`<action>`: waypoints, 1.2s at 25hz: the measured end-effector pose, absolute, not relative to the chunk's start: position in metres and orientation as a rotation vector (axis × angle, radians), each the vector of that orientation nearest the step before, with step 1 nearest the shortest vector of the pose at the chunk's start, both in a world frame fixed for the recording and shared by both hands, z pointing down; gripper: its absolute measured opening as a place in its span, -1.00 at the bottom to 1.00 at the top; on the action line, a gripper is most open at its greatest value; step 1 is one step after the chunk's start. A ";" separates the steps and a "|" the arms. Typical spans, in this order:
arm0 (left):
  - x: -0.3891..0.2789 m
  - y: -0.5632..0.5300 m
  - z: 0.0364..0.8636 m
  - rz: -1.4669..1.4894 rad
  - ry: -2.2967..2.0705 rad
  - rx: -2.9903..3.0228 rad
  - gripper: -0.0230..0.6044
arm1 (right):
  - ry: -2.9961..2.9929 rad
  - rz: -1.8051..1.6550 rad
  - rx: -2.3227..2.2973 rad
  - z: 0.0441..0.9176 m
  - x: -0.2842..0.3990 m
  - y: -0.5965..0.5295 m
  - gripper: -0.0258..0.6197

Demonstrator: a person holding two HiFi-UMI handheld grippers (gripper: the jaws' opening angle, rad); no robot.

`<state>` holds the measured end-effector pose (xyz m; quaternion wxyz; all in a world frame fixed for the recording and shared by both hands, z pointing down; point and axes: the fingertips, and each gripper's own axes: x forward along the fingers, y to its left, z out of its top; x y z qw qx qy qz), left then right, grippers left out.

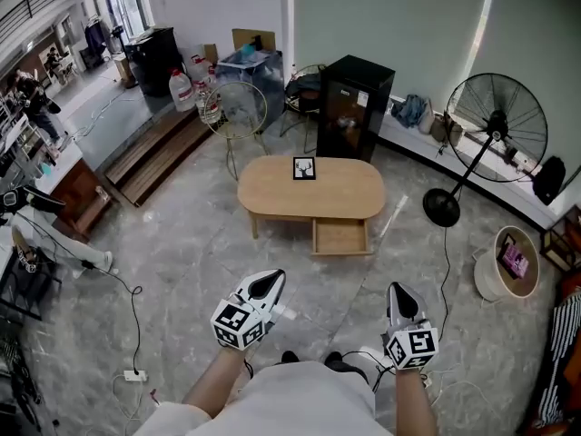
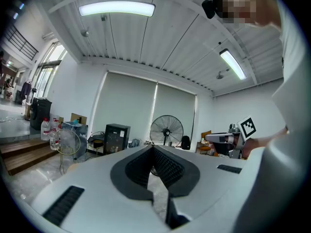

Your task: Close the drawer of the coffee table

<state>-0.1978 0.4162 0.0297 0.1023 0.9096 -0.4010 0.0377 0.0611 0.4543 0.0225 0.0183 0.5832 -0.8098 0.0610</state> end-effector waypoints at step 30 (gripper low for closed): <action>-0.204 0.345 0.046 0.132 -1.148 2.673 -0.90 | -2.483 0.226 1.823 0.039 0.052 0.386 -0.89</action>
